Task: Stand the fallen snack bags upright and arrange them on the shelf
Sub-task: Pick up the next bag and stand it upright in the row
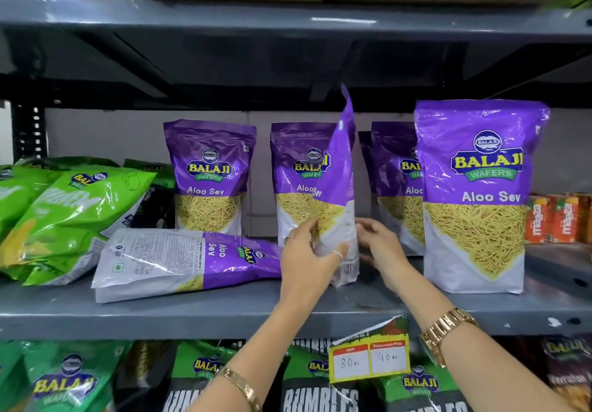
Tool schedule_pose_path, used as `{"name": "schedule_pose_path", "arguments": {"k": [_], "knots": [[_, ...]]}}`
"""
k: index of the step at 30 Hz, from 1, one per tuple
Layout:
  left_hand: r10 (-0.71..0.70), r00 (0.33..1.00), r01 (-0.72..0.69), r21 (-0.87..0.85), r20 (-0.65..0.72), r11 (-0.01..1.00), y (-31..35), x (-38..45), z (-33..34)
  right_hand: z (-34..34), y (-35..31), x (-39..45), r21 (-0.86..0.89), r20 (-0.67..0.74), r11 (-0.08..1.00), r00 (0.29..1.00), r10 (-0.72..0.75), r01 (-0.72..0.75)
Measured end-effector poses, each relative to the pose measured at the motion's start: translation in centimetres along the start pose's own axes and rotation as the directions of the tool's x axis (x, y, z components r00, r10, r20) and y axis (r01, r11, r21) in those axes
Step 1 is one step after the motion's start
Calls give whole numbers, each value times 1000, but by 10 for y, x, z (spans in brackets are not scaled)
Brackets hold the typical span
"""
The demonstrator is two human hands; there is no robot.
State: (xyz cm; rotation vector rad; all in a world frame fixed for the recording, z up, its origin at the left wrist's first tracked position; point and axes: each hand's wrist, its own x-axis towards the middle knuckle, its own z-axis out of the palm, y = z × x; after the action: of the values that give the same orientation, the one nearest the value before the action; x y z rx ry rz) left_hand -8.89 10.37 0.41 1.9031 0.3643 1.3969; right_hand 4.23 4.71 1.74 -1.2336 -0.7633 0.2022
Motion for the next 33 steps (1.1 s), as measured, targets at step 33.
{"name": "schedule_pose_path", "arguments": {"k": [33], "knots": [[-441, 845, 513, -225, 304, 828, -33, 61, -14, -5, 3, -16, -461, 57, 772, 882, -467, 439]]}}
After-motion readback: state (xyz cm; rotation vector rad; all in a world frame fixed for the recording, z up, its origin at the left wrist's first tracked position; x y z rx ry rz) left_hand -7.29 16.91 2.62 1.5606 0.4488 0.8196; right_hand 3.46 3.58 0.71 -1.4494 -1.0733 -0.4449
